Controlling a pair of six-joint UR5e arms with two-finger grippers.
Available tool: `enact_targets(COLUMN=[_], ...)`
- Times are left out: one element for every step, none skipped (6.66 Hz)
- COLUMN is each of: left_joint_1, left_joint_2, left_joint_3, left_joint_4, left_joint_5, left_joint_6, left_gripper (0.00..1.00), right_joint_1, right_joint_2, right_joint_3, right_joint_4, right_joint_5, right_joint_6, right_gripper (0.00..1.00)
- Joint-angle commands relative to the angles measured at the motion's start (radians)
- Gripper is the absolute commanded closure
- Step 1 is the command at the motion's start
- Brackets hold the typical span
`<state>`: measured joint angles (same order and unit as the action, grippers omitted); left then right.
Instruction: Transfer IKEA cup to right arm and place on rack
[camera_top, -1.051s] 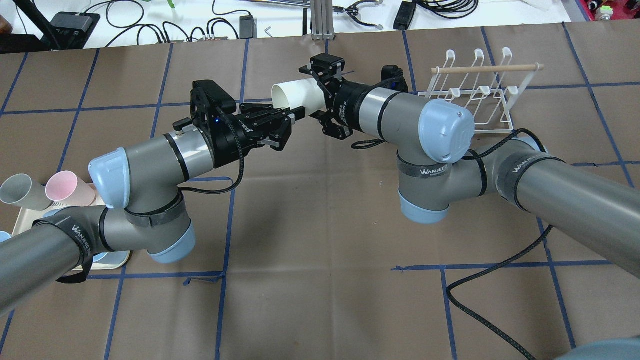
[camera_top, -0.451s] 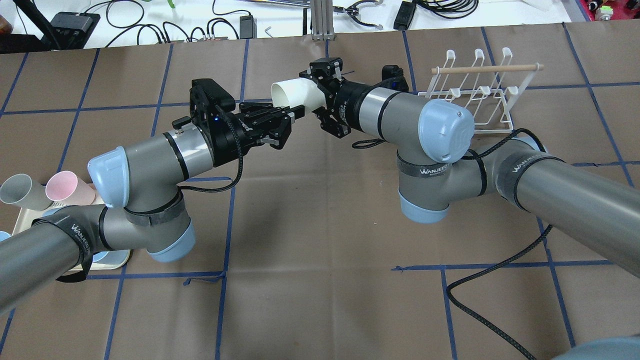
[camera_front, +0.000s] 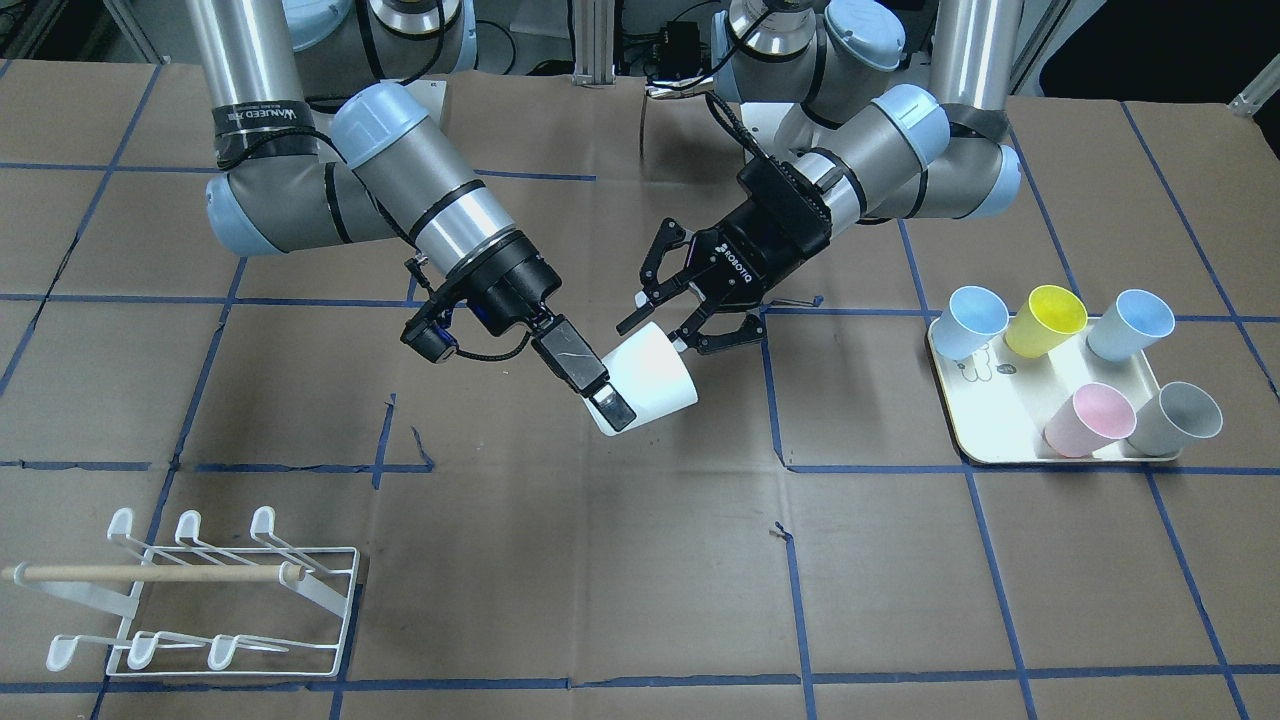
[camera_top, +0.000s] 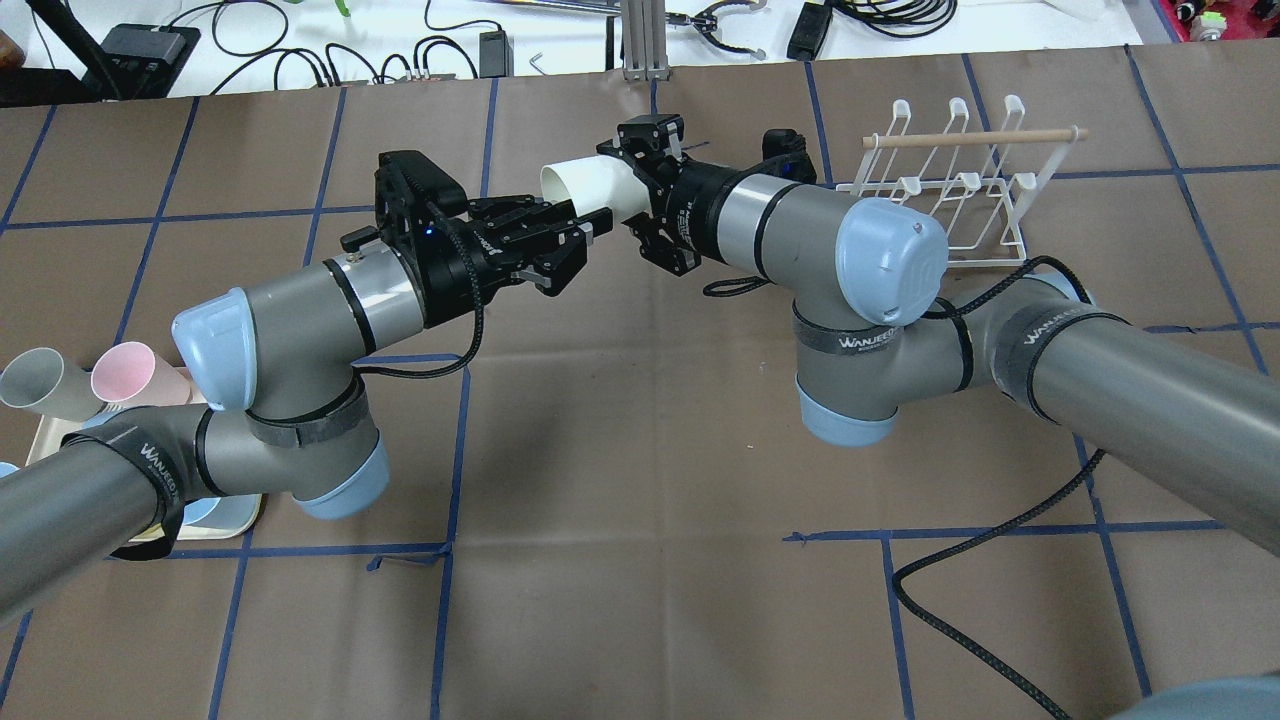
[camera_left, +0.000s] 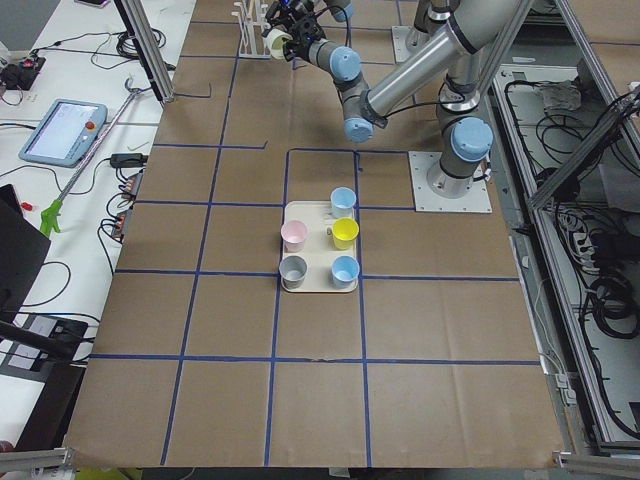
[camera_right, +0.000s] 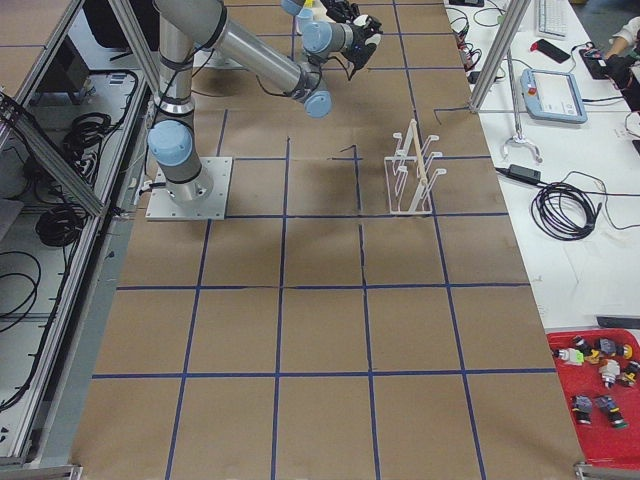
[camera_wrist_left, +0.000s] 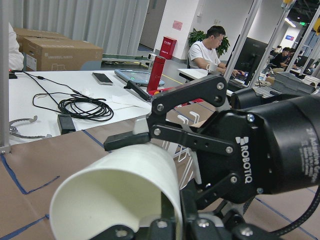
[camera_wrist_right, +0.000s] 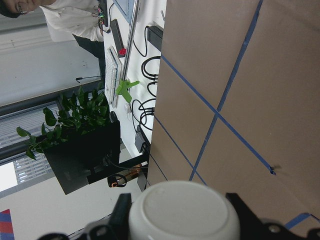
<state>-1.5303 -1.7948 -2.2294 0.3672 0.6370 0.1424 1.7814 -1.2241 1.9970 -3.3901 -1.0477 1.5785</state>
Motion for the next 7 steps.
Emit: enact_targets(left_joint_1=[0.007, 0.013, 0.045, 0.115, 0.204, 0.243, 0.248], left_joint_2=[0.000, 0.003, 0.009, 0.043, 0.086, 0.103, 0.100], left_joint_3=[0.001, -0.007, -0.013, -0.036, -0.086, -0.090, -0.072], left_joint_4=[-0.001, -0.001, 0.001, -0.001, -0.004, -0.011, -0.039], left_joint_5=[-0.002, -0.005, -0.011, -0.058, -0.113, -0.129, -0.114], left_joint_6=[-0.001, 0.000, 0.000, -0.001, 0.000, -0.001, -0.001], left_gripper=[0.01, 0.01, 0.01, 0.01, 0.01, 0.01, 0.01], right_joint_1=[0.000, 0.000, -0.003, -0.014, -0.031, -0.098, -0.152], right_joint_2=[0.000, 0.000, 0.001, 0.001, 0.003, -0.005, -0.008], right_joint_3=[-0.001, -0.001, -0.012, -0.039, -0.062, -0.078, -0.092], right_joint_4=[0.000, 0.000, 0.000, -0.001, -0.002, 0.000, 0.003], right_joint_5=[0.002, 0.000, 0.005, 0.008, 0.003, -0.001, -0.003], right_joint_6=[0.000, 0.000, -0.003, -0.005, -0.021, -0.146, -0.354], right_gripper=[0.67, 0.69, 0.71, 0.75, 0.75, 0.75, 0.75])
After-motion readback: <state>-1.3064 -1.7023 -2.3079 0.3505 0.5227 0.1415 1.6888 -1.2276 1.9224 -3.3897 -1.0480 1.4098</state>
